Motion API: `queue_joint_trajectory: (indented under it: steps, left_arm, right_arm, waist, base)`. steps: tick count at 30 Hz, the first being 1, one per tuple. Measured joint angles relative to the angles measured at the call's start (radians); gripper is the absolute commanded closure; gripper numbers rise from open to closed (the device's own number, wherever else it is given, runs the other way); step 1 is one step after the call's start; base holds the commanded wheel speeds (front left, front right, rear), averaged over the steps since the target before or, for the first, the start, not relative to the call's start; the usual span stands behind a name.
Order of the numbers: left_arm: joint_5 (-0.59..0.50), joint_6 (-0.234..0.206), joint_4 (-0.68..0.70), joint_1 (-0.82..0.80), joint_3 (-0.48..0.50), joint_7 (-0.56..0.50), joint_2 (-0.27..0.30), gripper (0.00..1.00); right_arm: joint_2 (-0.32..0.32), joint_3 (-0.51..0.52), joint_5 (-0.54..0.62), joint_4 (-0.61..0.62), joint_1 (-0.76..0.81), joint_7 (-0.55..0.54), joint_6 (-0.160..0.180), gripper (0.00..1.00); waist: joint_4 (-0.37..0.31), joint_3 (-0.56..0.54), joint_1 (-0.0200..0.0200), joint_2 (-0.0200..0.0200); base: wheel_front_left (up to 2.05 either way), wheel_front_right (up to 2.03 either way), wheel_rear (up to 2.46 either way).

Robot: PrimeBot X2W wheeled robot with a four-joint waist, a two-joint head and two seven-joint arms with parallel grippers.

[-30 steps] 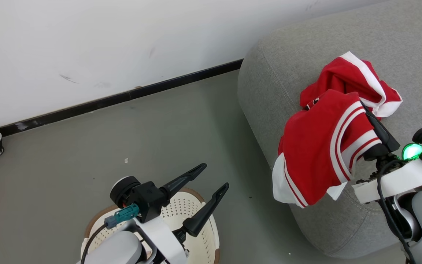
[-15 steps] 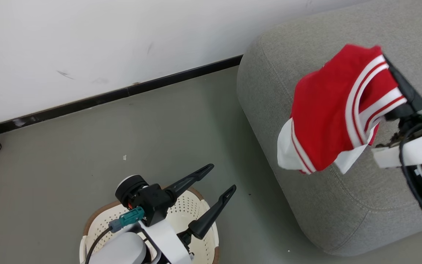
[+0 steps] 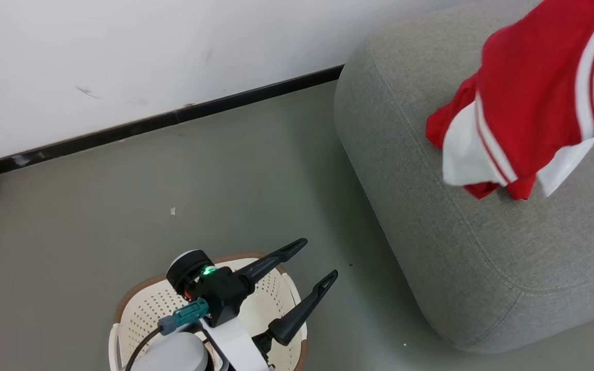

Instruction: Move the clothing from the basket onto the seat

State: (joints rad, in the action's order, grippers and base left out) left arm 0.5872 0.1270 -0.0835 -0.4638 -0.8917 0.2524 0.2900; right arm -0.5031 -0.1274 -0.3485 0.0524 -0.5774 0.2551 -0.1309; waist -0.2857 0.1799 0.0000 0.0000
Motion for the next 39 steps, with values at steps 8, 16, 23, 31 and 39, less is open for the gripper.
queue_joint_trajectory:
  steps: [8,16,23,31,39]
  left_arm:
    - [0.000,0.000,0.022,0.000,-0.020,-0.010,0.028,0.00]
    - [0.000,0.000,0.040,-0.001,-0.029,-0.023,0.037,0.00]
    - [0.000,0.000,0.060,-0.002,-0.028,-0.033,0.065,0.00]
    - [0.001,0.000,0.080,-0.016,-0.020,-0.050,0.089,0.00]
    - [0.001,0.000,0.107,-0.027,-0.011,-0.058,0.095,0.00]
  right_arm:
    - [-0.172,0.112,-0.066,-0.124,-0.194,0.000,0.000,1.00]
    - [-0.261,0.128,-0.098,-0.247,-0.289,0.001,0.000,1.00]
    - [-0.276,0.122,-0.115,-0.347,-0.292,0.001,0.000,1.00]
    - [-0.276,0.175,-0.125,-0.436,-0.290,0.000,0.000,1.00]
    - [-0.262,0.208,-0.137,-0.530,-0.288,0.000,0.000,1.00]
  waist:
    - [0.002,0.066,0.0000,0.0000]
    - [0.010,0.110,0.0000,0.0000]
    - [0.021,0.152,0.0000,0.0000]
    - [0.034,0.204,0.0000,0.0000]
    - [0.045,0.258,0.0000,0.0000]
  base:
    - [0.00,0.00,0.00]
    - [0.00,0.00,0.00]
    - [0.00,0.00,0.00]
    - [0.00,0.00,0.00]
    - [0.00,0.00,0.00]
